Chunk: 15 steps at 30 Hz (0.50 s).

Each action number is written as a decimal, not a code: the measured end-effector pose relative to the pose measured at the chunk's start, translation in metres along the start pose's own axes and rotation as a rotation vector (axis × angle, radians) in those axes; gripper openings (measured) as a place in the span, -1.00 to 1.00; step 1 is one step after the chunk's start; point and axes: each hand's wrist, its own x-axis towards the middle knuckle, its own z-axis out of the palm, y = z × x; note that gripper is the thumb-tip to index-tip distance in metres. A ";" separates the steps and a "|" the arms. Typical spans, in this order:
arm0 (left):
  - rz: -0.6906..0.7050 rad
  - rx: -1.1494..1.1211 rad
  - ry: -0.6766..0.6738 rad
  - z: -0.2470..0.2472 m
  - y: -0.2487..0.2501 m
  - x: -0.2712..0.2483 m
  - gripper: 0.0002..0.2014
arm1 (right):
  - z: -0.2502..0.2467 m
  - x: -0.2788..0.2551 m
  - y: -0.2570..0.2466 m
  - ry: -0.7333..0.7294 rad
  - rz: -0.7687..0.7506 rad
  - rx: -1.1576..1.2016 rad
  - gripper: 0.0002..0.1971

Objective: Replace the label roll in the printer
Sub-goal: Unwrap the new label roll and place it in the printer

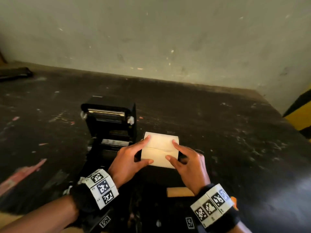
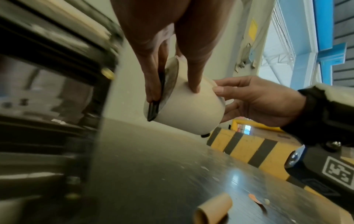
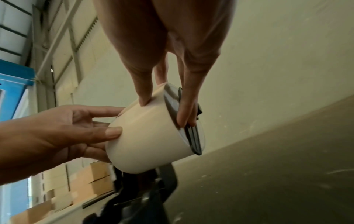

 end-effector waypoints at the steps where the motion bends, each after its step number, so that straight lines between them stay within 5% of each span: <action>1: 0.003 -0.001 0.010 -0.017 -0.005 -0.005 -0.21 | 0.013 0.001 -0.012 -0.005 -0.003 0.026 -0.42; 7: 0.022 0.081 0.056 -0.115 -0.051 -0.032 -0.23 | 0.103 0.013 -0.073 -0.064 0.013 0.178 -0.42; 15: 0.048 0.437 -0.109 -0.152 -0.091 -0.037 -0.24 | 0.164 0.009 -0.086 -0.048 0.154 0.177 -0.43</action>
